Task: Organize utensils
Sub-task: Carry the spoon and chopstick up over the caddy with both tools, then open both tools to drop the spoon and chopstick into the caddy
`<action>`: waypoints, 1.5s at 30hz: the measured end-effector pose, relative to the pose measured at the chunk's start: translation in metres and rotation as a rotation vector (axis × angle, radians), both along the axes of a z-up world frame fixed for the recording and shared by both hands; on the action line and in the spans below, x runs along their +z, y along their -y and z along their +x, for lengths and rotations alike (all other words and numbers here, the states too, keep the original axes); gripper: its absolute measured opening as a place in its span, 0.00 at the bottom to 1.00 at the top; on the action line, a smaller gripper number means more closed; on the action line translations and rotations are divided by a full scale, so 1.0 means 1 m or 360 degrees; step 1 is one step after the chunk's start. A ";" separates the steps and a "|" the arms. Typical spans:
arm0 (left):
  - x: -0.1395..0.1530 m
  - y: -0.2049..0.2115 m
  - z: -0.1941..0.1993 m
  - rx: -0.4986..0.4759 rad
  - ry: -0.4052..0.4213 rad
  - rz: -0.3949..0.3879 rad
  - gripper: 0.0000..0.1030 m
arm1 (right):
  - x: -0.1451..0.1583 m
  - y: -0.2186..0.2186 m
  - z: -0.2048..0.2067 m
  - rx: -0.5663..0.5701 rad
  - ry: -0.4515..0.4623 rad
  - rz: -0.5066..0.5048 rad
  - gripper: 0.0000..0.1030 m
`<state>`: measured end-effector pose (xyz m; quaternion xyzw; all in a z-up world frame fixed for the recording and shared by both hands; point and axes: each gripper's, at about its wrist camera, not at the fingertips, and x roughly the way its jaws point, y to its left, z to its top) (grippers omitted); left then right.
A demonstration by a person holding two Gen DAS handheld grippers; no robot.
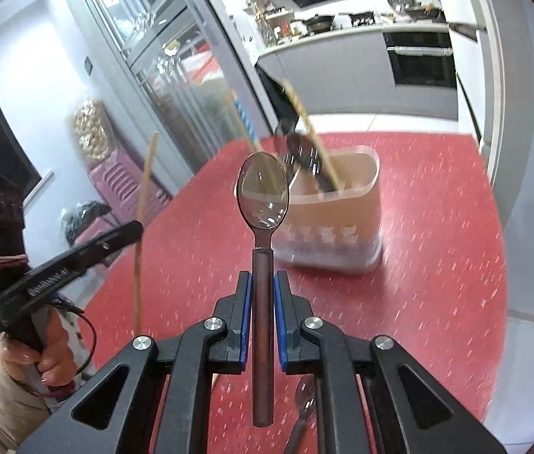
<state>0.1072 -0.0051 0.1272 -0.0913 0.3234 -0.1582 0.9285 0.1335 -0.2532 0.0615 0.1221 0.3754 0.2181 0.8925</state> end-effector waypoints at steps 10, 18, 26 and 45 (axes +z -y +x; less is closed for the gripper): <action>0.047 0.024 0.075 -0.0004 0.0185 -0.0068 0.31 | 0.041 -0.001 0.055 -0.0099 0.0181 -0.0045 0.12; 0.042 0.042 0.124 0.0035 0.0247 -0.0078 0.31 | 0.040 0.003 0.107 -0.0169 0.0249 -0.0050 0.12; 0.030 0.054 0.151 0.0118 0.0347 -0.0062 0.31 | 0.023 0.002 0.141 -0.0231 0.0322 -0.0082 0.12; -0.032 0.075 0.139 0.0140 0.0402 0.0117 0.31 | -0.031 -0.025 0.125 -0.0206 0.0480 -0.0397 0.12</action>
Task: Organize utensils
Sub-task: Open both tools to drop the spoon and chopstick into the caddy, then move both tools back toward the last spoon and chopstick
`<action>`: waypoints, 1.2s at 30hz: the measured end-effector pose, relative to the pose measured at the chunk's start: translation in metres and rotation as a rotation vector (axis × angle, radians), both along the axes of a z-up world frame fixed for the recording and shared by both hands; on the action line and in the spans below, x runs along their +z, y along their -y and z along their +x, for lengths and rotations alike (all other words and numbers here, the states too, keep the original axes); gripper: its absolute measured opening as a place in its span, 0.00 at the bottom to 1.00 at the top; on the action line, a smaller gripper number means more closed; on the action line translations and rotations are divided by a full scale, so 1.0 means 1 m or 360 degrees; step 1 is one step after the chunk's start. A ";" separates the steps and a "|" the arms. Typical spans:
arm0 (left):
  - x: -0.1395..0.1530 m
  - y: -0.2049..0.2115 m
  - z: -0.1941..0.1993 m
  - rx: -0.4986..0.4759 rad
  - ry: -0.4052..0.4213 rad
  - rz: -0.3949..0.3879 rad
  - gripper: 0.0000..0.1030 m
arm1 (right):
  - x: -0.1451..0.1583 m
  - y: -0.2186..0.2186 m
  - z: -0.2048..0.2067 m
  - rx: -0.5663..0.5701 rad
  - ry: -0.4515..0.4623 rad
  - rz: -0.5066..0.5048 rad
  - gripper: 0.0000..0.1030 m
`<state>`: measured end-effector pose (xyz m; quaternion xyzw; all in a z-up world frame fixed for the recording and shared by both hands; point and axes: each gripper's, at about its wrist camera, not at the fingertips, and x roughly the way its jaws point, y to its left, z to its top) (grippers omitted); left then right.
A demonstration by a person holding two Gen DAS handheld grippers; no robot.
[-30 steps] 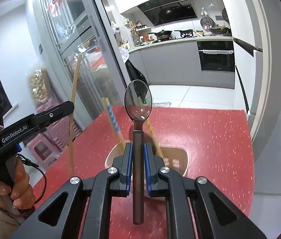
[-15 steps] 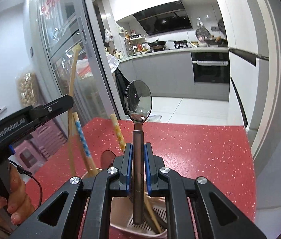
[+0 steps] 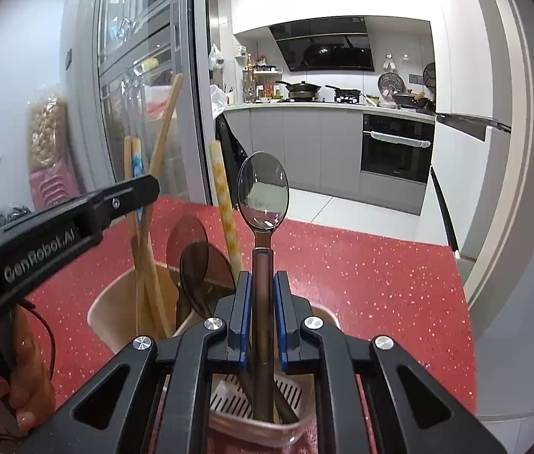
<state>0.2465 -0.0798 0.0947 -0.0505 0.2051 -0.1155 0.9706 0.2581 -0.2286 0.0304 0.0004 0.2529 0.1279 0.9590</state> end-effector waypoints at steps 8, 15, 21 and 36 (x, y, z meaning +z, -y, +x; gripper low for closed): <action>-0.012 -0.001 -0.005 0.0001 -0.0112 0.0070 0.31 | -0.002 -0.001 -0.005 0.0027 -0.0034 -0.0015 0.13; -0.018 -0.003 -0.007 0.0009 -0.0173 0.0076 0.31 | 0.003 -0.007 -0.006 0.0011 0.0016 -0.0058 0.12; -0.014 -0.007 -0.011 0.0010 -0.0178 0.0075 0.31 | -0.001 -0.012 -0.007 0.0025 0.0017 -0.0072 0.12; -0.022 -0.029 -0.029 0.0091 -0.0302 0.0123 0.31 | 0.006 -0.001 -0.021 0.0100 -0.0076 -0.0016 0.56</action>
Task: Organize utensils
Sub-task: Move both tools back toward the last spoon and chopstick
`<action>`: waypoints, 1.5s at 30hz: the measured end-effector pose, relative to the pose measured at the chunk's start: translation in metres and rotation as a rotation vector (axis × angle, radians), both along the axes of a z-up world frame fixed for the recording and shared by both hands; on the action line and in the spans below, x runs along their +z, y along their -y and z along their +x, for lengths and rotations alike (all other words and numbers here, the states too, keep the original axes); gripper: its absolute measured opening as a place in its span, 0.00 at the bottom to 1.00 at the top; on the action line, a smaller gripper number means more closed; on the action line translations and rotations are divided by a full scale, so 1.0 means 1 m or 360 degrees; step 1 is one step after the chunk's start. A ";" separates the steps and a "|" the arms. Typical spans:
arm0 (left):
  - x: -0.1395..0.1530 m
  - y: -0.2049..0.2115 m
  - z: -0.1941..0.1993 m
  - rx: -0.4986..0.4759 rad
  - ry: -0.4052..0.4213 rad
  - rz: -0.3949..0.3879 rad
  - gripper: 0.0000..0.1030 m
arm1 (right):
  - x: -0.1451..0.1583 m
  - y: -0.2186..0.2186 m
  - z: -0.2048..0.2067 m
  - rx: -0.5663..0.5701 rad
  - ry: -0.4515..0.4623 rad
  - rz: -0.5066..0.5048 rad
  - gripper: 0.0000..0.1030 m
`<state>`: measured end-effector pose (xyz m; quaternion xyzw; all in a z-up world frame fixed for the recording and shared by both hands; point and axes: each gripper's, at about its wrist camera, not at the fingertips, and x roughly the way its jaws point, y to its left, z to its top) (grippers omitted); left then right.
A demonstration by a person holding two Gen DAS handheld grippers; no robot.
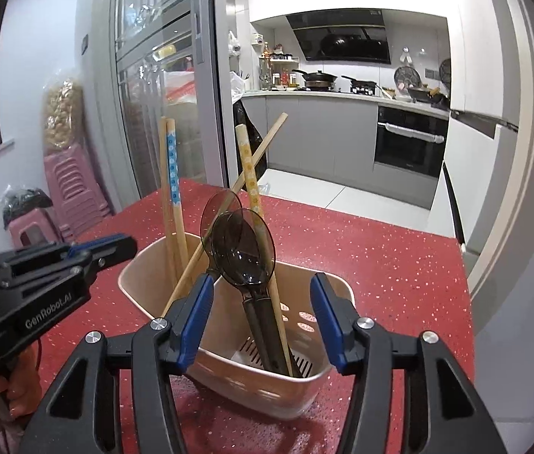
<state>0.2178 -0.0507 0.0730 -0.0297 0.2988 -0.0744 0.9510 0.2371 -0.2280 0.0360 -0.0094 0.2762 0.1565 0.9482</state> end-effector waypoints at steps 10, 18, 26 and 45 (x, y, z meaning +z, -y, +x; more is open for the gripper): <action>-0.011 -0.016 -0.012 0.0072 -0.0138 0.0029 0.31 | 0.003 0.017 -0.007 -0.0041 -0.0154 0.0198 0.58; -0.020 -0.016 -0.023 0.0043 -0.0223 0.0047 0.32 | 0.001 0.025 -0.026 -0.0061 -0.0224 0.0274 0.65; -0.033 -0.019 -0.040 0.0034 -0.0316 0.0062 0.32 | 0.004 0.024 -0.050 -0.0074 -0.0268 0.0299 0.66; -0.040 -0.033 -0.089 0.0064 -0.0288 0.0140 1.00 | -0.014 0.019 -0.098 -0.0123 -0.0400 0.0319 0.81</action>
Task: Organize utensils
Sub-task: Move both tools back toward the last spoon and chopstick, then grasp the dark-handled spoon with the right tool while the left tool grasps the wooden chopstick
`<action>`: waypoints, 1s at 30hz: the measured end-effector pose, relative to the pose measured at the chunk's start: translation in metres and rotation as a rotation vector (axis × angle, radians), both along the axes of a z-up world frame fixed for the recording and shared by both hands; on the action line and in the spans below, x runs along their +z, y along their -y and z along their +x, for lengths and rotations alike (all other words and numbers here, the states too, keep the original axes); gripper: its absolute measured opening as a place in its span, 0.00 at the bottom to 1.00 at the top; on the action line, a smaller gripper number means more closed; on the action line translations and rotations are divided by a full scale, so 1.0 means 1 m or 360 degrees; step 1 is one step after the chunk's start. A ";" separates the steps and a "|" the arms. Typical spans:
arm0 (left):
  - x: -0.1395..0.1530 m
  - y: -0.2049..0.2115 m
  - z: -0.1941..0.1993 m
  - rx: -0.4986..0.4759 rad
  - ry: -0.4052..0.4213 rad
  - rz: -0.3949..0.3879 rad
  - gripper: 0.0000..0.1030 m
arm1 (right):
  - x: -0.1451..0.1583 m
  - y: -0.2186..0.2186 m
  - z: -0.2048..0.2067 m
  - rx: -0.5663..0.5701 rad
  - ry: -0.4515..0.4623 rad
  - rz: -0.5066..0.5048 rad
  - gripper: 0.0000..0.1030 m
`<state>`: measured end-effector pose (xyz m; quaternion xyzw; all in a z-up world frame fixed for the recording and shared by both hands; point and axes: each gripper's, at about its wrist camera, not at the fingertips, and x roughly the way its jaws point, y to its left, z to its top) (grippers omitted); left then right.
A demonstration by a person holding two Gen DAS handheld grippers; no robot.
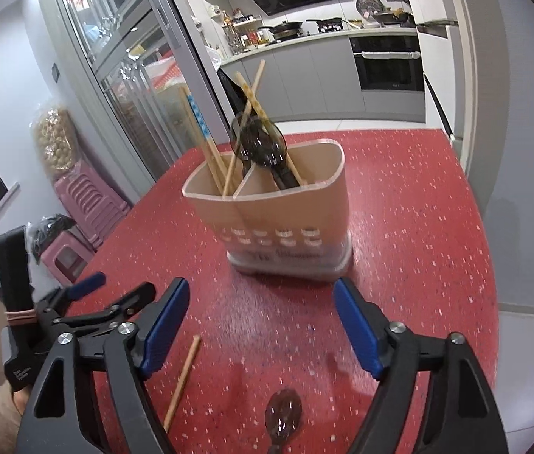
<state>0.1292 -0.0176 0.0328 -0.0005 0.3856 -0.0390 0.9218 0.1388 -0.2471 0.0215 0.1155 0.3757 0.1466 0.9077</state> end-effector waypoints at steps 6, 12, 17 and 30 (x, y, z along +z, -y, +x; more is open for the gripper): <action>-0.024 -0.005 -0.004 -0.0015 -0.0065 0.0070 1.00 | -0.016 -0.002 -0.019 -0.0019 -0.0108 -0.0041 0.82; -0.056 -0.012 -0.001 -0.0051 -0.0243 0.0010 1.00 | -0.042 -0.002 -0.035 -0.0076 -0.0276 -0.0082 0.82; -0.074 -0.007 0.002 -0.0098 -0.0321 -0.0002 1.00 | -0.068 -0.003 -0.046 -0.0102 -0.0426 -0.0113 0.82; -0.104 0.007 0.013 -0.0150 -0.0446 0.0089 1.00 | -0.100 -0.021 -0.060 -0.0067 -0.0597 -0.0307 0.75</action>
